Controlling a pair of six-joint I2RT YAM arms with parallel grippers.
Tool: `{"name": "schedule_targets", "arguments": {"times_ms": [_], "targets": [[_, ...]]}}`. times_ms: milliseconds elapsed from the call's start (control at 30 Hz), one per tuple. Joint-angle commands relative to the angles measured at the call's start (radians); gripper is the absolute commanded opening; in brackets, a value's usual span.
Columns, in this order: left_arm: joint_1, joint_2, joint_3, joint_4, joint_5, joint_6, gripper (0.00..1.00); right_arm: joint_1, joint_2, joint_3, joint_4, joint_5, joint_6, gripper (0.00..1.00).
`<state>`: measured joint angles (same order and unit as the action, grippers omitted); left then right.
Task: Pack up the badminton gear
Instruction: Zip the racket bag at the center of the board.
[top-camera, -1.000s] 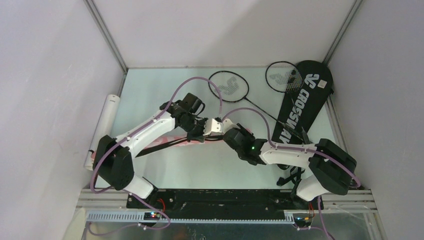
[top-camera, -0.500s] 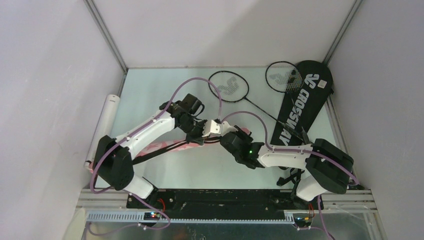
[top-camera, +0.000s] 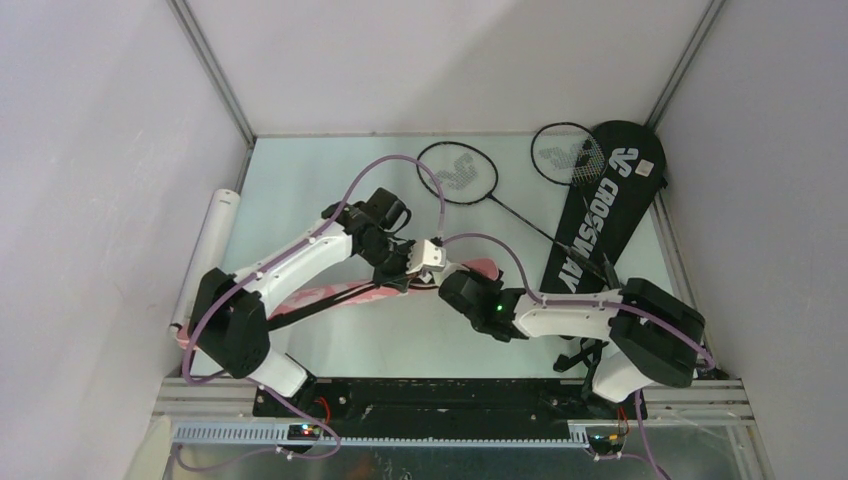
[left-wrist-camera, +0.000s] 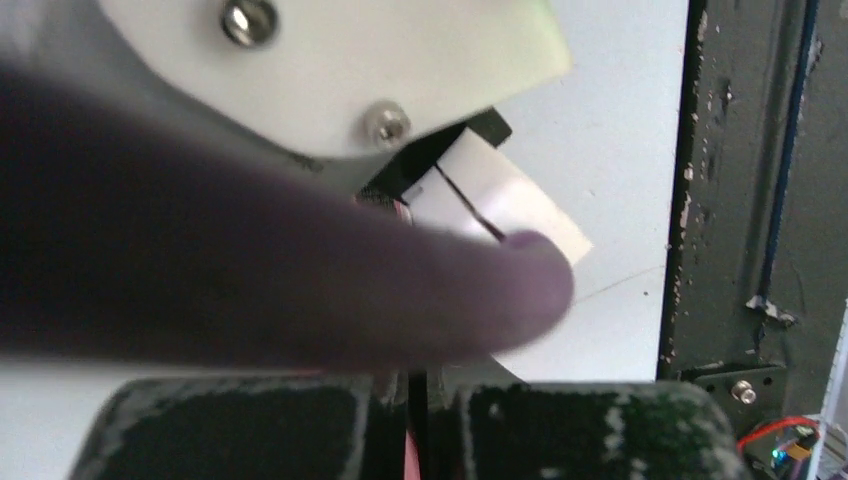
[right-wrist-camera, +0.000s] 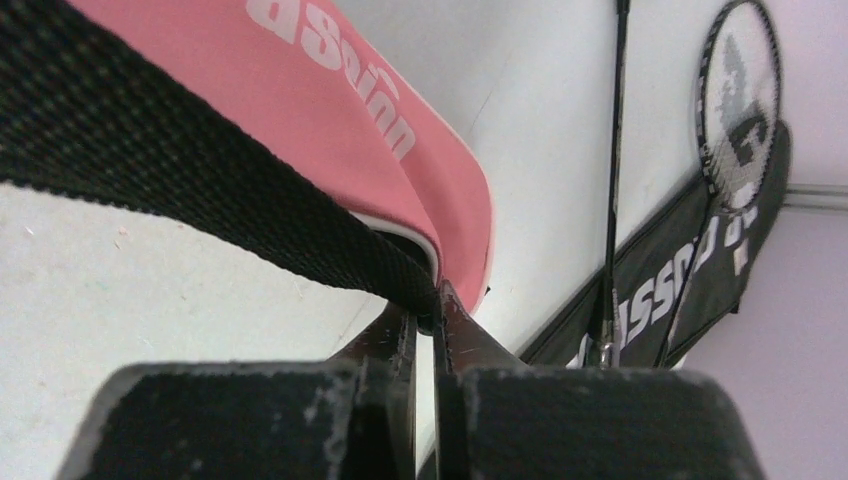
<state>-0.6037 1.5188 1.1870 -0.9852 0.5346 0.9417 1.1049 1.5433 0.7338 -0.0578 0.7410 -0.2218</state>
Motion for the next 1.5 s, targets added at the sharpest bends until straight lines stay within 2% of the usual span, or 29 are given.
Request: {"name": "schedule_targets", "arguments": {"times_ms": [0, 100, 133, 167, 200, 267, 300, 367, 433, 500, 567, 600, 700, 833, 967, 1067, 1133, 1267, 1467], "targets": [[0.001, -0.010, 0.004, 0.092, -0.027, -0.049, 0.00, -0.085, -0.107, 0.025, -0.081, -0.138, 0.105, 0.00], [0.003, -0.020, 0.003, 0.086, 0.001, -0.051, 0.00, -0.108, -0.151, 0.017, -0.113, -0.141, 0.175, 0.00], [0.003, -0.024, 0.000, 0.090, 0.005, -0.051, 0.00, -0.107, -0.162, 0.017, -0.117, -0.134, 0.222, 0.05], [0.005, -0.032, -0.012, 0.098, 0.012, -0.066, 0.00, -0.102, -0.191, 0.015, -0.127, -0.115, 0.247, 0.17], [0.004, -0.037, -0.023, 0.127, 0.014, -0.076, 0.00, -0.099, -0.209, 0.012, -0.135, -0.109, 0.298, 0.21], [0.003, -0.045, -0.051, 0.173, -0.001, -0.110, 0.00, -0.095, -0.270, 0.000, -0.150, -0.128, 0.365, 0.38], [0.003, -0.043, -0.058, 0.180, -0.002, -0.126, 0.00, -0.091, -0.318, -0.013, -0.153, -0.149, 0.381, 0.52], [0.002, -0.040, -0.063, 0.179, 0.008, -0.130, 0.00, -0.078, -0.395, -0.046, -0.142, -0.163, 0.422, 0.65], [0.002, -0.044, -0.068, 0.176, 0.019, -0.129, 0.00, -0.082, -0.481, -0.084, -0.128, -0.174, 0.494, 0.76], [0.002, -0.047, -0.073, 0.191, 0.016, -0.142, 0.00, -0.111, -0.575, -0.138, -0.103, -0.218, 0.592, 0.82], [0.002, -0.045, -0.076, 0.206, 0.016, -0.152, 0.00, -0.153, -0.680, -0.221, -0.031, -0.310, 0.703, 0.87], [0.002, -0.042, -0.075, 0.205, 0.024, -0.154, 0.00, -0.188, -0.716, -0.299, 0.065, -0.352, 0.777, 0.89], [0.002, -0.038, -0.065, 0.191, 0.043, -0.153, 0.00, -0.263, -0.833, -0.447, 0.258, -0.561, 0.926, 0.90], [0.002, -0.029, -0.062, 0.184, 0.053, -0.148, 0.00, -0.329, -0.824, -0.533, 0.402, -0.650, 0.993, 0.91], [0.002, -0.010, -0.044, 0.166, 0.076, -0.153, 0.00, -0.375, -0.661, -0.553, 0.578, -0.722, 1.084, 0.90], [0.002, -0.007, -0.037, 0.157, 0.086, -0.145, 0.00, -0.429, -0.489, -0.588, 0.829, -0.803, 1.147, 0.84], [0.002, -0.012, -0.042, 0.160, 0.086, -0.143, 0.00, -0.443, -0.393, -0.586, 0.938, -0.840, 1.174, 0.80], [0.003, -0.023, -0.061, 0.179, 0.083, -0.148, 0.00, -0.448, -0.261, -0.581, 1.058, -0.871, 1.221, 0.75], [0.002, -0.033, -0.073, 0.178, 0.090, -0.135, 0.00, -0.451, -0.158, -0.598, 1.198, -0.829, 1.242, 0.74]]}}
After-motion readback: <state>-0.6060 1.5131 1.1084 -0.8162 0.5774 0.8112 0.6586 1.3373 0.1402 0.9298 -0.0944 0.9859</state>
